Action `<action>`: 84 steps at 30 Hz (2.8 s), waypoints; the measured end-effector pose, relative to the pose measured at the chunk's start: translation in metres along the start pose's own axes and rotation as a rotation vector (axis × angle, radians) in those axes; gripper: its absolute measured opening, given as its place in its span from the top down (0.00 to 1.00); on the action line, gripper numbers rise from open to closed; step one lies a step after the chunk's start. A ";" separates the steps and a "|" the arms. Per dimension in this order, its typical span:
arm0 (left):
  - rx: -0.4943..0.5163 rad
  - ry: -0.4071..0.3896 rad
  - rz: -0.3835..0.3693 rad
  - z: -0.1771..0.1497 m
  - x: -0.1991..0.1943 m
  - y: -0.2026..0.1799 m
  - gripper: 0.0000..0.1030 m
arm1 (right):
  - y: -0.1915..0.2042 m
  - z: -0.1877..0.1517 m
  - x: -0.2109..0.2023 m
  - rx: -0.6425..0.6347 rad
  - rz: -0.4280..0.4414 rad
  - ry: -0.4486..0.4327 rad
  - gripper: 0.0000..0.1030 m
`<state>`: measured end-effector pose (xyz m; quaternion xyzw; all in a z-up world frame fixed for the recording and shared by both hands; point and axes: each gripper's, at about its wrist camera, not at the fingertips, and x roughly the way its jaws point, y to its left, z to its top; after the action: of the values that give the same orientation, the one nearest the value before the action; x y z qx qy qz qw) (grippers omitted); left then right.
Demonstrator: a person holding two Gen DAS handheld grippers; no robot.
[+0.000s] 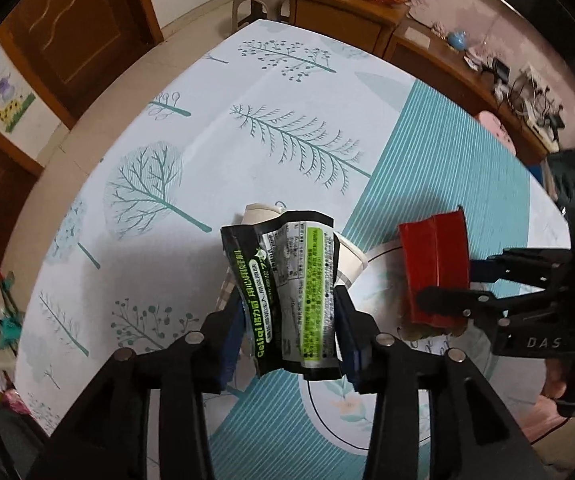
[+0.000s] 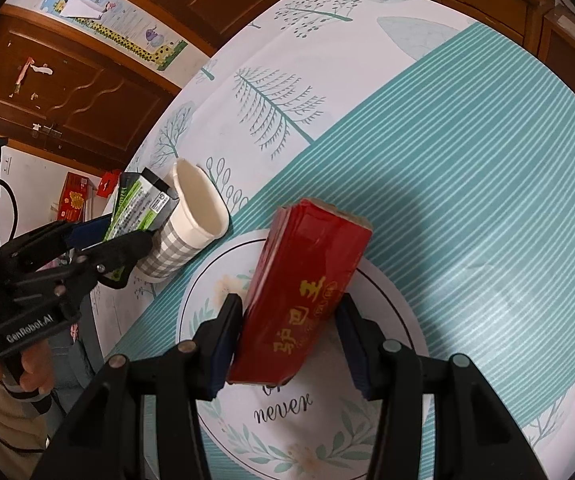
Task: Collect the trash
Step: 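Grasp the checkered paper cup with the left gripper along with the wrapper, then carry the cup, wrapper and red box over the black bin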
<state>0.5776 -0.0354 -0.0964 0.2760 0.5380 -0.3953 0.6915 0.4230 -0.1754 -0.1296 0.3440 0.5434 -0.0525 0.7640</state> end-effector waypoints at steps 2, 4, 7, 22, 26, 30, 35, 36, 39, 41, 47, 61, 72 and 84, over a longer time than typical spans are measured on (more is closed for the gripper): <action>0.010 0.005 0.013 0.001 0.002 -0.002 0.55 | -0.001 0.000 0.000 0.004 0.001 -0.001 0.53; 0.020 0.013 0.030 0.004 0.005 -0.003 0.51 | -0.001 0.001 0.000 0.008 0.003 -0.002 0.53; 0.036 0.028 0.059 0.008 0.013 -0.006 0.45 | -0.004 0.000 -0.001 0.015 0.006 -0.003 0.53; 0.179 0.133 0.196 0.014 0.051 -0.027 0.28 | -0.010 -0.004 -0.005 0.031 0.010 -0.017 0.53; 0.131 0.139 0.193 0.015 0.057 -0.019 0.39 | -0.012 -0.006 -0.006 0.032 0.008 -0.021 0.53; 0.021 0.108 0.140 0.017 0.051 -0.003 0.55 | -0.012 -0.008 -0.007 0.029 0.008 -0.026 0.53; -0.102 0.077 0.072 0.006 0.044 0.015 0.57 | -0.012 -0.010 -0.008 0.028 0.011 -0.033 0.53; -0.129 0.076 0.057 0.004 0.043 0.020 0.58 | -0.012 -0.010 -0.008 0.024 0.010 -0.033 0.53; -0.217 0.066 0.011 -0.006 0.036 0.032 0.58 | -0.012 -0.011 -0.008 0.021 0.011 -0.032 0.53; -0.248 0.063 -0.014 -0.012 0.030 0.036 0.58 | -0.012 -0.013 -0.008 0.020 0.013 -0.027 0.54; -0.304 0.050 -0.031 -0.033 0.004 0.029 0.58 | -0.008 -0.024 -0.012 -0.026 0.027 -0.005 0.54; -0.426 0.028 -0.043 -0.119 -0.050 -0.116 0.58 | -0.028 -0.093 -0.085 -0.197 0.090 0.032 0.55; -0.594 -0.036 -0.045 -0.176 -0.070 -0.276 0.58 | -0.108 -0.178 -0.164 -0.383 0.139 0.109 0.55; -0.761 -0.018 -0.090 -0.244 -0.049 -0.424 0.57 | -0.206 -0.260 -0.224 -0.450 0.146 0.186 0.55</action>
<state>0.0861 -0.0529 -0.0963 -0.0277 0.6518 -0.1998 0.7311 0.0326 -0.2461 -0.0766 0.2068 0.5832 0.1568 0.7698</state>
